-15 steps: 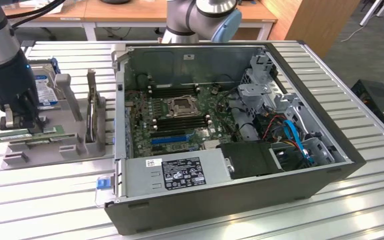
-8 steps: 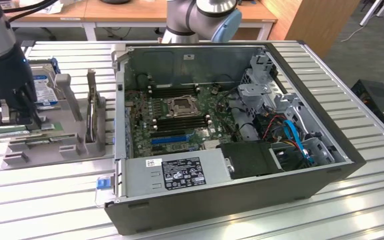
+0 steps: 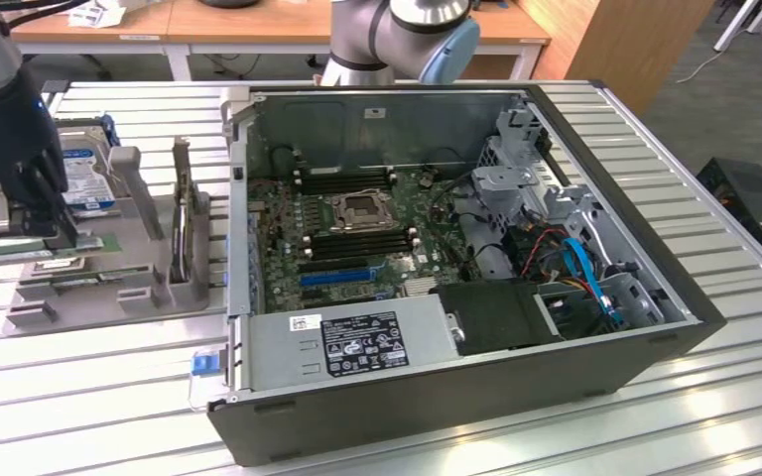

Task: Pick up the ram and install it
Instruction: 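Pick up the ram and move it above insertion slot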

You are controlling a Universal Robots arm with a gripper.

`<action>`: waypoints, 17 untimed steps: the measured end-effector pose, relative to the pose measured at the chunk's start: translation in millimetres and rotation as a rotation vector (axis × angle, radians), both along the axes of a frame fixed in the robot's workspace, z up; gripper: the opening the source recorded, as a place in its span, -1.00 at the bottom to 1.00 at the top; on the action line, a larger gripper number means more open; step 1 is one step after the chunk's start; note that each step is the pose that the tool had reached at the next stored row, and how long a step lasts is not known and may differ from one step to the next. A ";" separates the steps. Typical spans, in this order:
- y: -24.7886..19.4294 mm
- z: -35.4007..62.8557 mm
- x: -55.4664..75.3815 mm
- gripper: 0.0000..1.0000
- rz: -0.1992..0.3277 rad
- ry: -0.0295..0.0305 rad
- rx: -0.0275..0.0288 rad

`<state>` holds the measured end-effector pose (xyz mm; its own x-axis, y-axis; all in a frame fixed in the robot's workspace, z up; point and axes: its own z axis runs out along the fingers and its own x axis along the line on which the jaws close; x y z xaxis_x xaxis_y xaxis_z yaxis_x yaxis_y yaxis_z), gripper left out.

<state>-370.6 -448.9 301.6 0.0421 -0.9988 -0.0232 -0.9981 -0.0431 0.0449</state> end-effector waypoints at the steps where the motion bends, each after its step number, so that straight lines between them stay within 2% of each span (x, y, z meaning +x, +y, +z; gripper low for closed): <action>1: 0.0 1.9 0.0 -0.75 0.000 0.0001 -0.0001; 17: 0.0 26.6 0.0 -0.75 -0.005 0.0000 0.0000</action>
